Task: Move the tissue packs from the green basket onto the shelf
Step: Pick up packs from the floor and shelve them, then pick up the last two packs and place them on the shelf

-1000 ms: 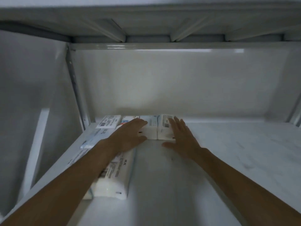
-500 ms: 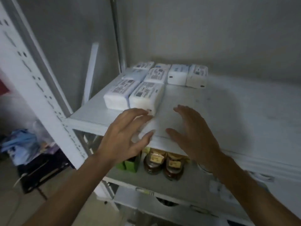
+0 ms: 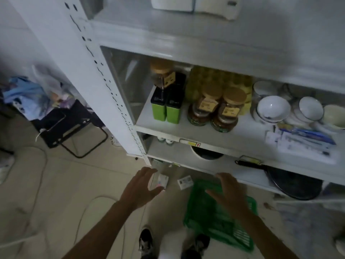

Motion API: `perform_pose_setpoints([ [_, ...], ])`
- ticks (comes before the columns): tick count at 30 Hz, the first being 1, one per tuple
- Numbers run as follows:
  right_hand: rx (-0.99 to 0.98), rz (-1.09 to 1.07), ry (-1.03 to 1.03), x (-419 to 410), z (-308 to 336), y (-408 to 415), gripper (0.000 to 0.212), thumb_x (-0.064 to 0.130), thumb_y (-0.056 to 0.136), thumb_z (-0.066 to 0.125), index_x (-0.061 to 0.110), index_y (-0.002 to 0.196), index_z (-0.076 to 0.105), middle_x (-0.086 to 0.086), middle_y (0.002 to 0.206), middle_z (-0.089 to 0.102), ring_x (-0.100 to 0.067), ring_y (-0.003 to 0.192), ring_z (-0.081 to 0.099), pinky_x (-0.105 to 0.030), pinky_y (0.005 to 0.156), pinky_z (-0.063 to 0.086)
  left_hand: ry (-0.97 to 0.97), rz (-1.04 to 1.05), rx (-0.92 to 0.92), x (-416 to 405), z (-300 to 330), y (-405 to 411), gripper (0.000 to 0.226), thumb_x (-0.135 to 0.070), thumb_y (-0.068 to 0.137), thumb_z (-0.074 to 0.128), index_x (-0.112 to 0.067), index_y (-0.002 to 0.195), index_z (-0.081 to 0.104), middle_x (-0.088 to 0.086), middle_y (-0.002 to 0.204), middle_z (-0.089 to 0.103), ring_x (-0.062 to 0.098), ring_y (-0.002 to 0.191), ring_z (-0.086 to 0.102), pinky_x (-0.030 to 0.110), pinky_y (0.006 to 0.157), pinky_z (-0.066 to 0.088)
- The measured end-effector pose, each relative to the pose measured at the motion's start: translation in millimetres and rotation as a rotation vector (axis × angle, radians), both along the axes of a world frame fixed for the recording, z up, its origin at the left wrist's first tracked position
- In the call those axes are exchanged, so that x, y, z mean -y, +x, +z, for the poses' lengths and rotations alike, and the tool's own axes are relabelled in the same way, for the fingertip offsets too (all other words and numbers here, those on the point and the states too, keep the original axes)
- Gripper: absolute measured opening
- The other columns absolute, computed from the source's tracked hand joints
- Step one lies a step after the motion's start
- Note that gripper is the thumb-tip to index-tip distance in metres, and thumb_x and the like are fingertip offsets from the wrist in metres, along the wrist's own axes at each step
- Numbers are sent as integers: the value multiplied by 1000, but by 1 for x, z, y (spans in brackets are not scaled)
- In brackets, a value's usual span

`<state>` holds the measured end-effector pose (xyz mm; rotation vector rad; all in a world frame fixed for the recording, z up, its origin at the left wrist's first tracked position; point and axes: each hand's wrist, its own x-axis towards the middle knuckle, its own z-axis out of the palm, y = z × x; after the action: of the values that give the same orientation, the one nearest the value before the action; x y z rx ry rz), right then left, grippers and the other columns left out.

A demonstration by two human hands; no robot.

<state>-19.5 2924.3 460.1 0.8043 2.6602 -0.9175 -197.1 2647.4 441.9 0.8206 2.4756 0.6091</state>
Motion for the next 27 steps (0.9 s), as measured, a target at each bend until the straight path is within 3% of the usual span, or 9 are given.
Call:
perform_pose_setpoints([
  [2, 96, -78, -129, 23, -38, 0, 63, 49, 90, 73, 16, 140, 53, -8, 141, 55, -23, 127, 52, -38, 105, 45, -30, 10, 76, 13, -39, -1, 75, -57, 87, 73, -23, 149, 49, -2, 148, 52, 17, 130, 53, 34, 102, 52],
  [7, 258, -302, -432, 67, -154, -15, 61, 47, 93, 71, 16, 143, 51, -2, 133, 57, -8, 98, 57, -22, 76, 45, -95, 96, 204, 34, -154, -8, 78, -60, 84, 75, -25, 148, 49, -4, 145, 52, 16, 128, 55, 39, 102, 53],
  [12, 396, -374, -584, 97, -288, -31, 61, 47, 95, 68, 12, 142, 51, -3, 116, 59, -16, 101, 62, -28, 81, 52, -70, 307, 367, 36, -282, -3, 71, -55, 81, 81, -22, 139, 57, 0, 127, 63, 18, 115, 61, 37, 96, 52],
  [14, 448, -412, -619, 103, -343, -35, 59, 48, 96, 67, 10, 140, 53, -8, 123, 62, -23, 111, 63, -40, 97, 52, -72, 362, 433, 35, -338, -2, 69, -54, 80, 83, -20, 136, 59, 0, 122, 63, 20, 113, 62, 34, 92, 49],
  [16, 472, -461, -645, 105, -395, -40, 55, 49, 97, 65, 10, 136, 56, -11, 128, 63, -27, 118, 62, -41, 102, 50, -94, 379, 482, 37, -392, 0, 70, -54, 80, 83, -19, 136, 59, 1, 121, 63, 20, 109, 62, 32, 89, 47],
  [19, 448, -550, -662, 100, -465, -53, 36, 47, 100, 61, 12, 108, 61, -7, 97, 63, -21, 87, 63, -34, 76, 48, -106, 386, 508, 35, -466, 1, 71, -54, 81, 82, -17, 136, 59, 4, 121, 64, 20, 106, 61, 32, 88, 48],
  [21, 414, -597, -633, 95, -510, -63, 32, 46, 101, 60, 14, 104, 59, -2, 87, 58, -15, 75, 57, -30, 64, 42, -96, 387, 513, 30, -509, 0, 70, -55, 82, 81, -16, 136, 59, 2, 118, 63, 21, 106, 61, 32, 87, 47],
  [27, 351, -475, -419, 79, -631, -81, 66, 47, 99, 60, 4, 146, 43, -17, 143, 54, -34, 126, 57, -36, 95, 48, -88, 370, 480, 6, -616, -21, 69, -56, 86, 76, -13, 137, 58, 5, 121, 64, 19, 105, 59, 32, 87, 45],
])
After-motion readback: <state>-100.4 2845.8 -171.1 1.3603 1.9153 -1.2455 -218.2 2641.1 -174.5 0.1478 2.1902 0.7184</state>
